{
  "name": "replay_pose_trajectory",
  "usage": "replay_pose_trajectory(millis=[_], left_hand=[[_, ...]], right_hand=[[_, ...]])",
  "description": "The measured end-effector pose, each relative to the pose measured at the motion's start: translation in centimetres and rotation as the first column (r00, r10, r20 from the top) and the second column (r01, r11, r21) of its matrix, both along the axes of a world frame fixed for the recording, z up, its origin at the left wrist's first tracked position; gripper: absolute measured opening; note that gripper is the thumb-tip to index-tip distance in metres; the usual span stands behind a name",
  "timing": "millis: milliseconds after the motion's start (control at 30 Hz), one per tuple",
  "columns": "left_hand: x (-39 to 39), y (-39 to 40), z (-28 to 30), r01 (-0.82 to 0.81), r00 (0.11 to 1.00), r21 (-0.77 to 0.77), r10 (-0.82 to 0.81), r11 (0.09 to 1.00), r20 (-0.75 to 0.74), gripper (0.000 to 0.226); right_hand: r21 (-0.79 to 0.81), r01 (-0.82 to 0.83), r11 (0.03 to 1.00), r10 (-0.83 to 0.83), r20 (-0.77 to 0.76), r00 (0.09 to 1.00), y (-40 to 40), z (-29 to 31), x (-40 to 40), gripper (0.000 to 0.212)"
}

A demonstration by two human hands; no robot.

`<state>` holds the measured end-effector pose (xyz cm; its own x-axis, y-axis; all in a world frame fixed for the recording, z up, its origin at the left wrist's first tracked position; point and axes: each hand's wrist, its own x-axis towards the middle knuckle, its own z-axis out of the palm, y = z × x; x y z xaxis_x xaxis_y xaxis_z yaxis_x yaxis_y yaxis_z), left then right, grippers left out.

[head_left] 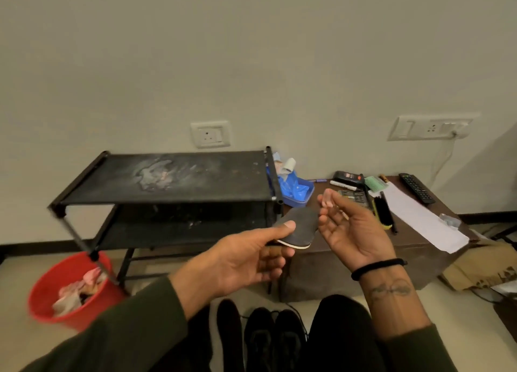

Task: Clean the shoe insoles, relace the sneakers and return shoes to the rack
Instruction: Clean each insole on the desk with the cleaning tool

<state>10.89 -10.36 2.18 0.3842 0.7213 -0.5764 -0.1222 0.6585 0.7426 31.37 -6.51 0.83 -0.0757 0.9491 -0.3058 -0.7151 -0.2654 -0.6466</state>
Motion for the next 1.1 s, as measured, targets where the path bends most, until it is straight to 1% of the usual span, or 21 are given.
replay_pose_trajectory(millis=[100,133,267,367,433,500,567,600,667,733,800,833,900,1000,1100], left_hand=[[-4.4,-4.6,1.3,-0.048,0.999,0.026,0.048,0.998,0.003,0.022],[-6.2,-6.3,1.4,-0.098,0.995,0.033,0.098,0.995,0.001,0.022],[-10.8,-10.4,0.5,-0.167,0.984,0.065,0.17,0.984,-0.044,0.025],[-15.0,-13.4,-1.5,-0.24,0.965,0.075,0.246,0.968,-0.089,0.029],[-17.3,-14.9,-3.1,-0.31,0.943,0.059,0.315,0.949,-0.106,0.037],[-19.7,-16.3,-5.1,-0.382,0.915,0.047,0.385,0.923,-0.125,0.042],[-21.8,-17.5,-7.4,-0.443,0.882,0.048,0.445,0.895,-0.158,0.048],[-22.6,-17.9,-8.6,-0.471,0.864,0.046,0.471,0.881,-0.178,0.048],[-24.3,-18.6,-11.5,-0.53,0.826,0.037,0.526,0.847,-0.202,0.041],[-25.7,-19.2,-14.8,-0.581,0.79,0.016,0.568,0.814,-0.233,0.038],[-26.7,-19.9,-18.6,-0.614,0.756,-0.001,0.587,0.789,-0.29,0.038],[-27.1,-20.4,-20.7,-0.628,0.742,-0.01,0.594,0.779,-0.311,0.039],[-27.5,-21.5,-24.5,-0.662,0.72,-0.057,0.613,0.747,-0.326,0.037],[-27.6,-22.5,-29.2,-0.732,0.668,-0.13,0.669,0.668,-0.326,0.035],[-27.6,-22.7,-32.8,-0.779,0.622,-0.183,0.704,0.599,-0.344,0.033]], right_hand=[[-0.005,-0.116,0.993,0.116,0.026,0.993,-1.9,0.6,-3.8,0.012],[-0.018,-0.173,0.985,0.173,0.035,0.984,-2.6,0.5,-5.8,0.012],[-0.056,-0.322,0.945,0.325,0.056,0.944,-4.1,-0.6,-11.1,0.013],[-0.092,-0.447,0.89,0.453,0.057,0.89,-5.5,-2.0,-16.2,0.017],[-0.095,-0.525,0.846,0.53,0.044,0.847,-6.3,-3.1,-19.0,0.015],[-0.083,-0.611,0.787,0.616,0.055,0.786,-7.3,-4.1,-21.5,0.013],[-0.092,-0.665,0.741,0.67,0.044,0.741,-8.1,-5.2,-23.7,0.019],[-0.097,-0.683,0.724,0.689,0.036,0.724,-8.5,-5.6,-24.5,0.022],[-0.095,-0.732,0.674,0.737,0.032,0.675,-9.1,-6.7,-26.4,0.018],[-0.109,-0.744,0.659,0.748,-0.004,0.664,-9.6,-7.6,-28.2,0.016],[-0.176,-0.696,0.696,0.705,-0.014,0.709,-9.8,-8.7,-29.9,0.021],[-0.218,-0.661,0.718,0.678,0.006,0.735,-9.7,-9.2,-30.7,0.022],[-0.273,-0.626,0.73,0.659,0.037,0.752,-9.5,-10.5,-32.3,0.022],[-0.326,-0.63,0.704,0.677,0.044,0.734,-8.8,-12.7,-34.8,0.019],[-0.402,-0.645,0.65,0.714,0.035,0.699,-8.4,-15.3,-36.8,0.028]])
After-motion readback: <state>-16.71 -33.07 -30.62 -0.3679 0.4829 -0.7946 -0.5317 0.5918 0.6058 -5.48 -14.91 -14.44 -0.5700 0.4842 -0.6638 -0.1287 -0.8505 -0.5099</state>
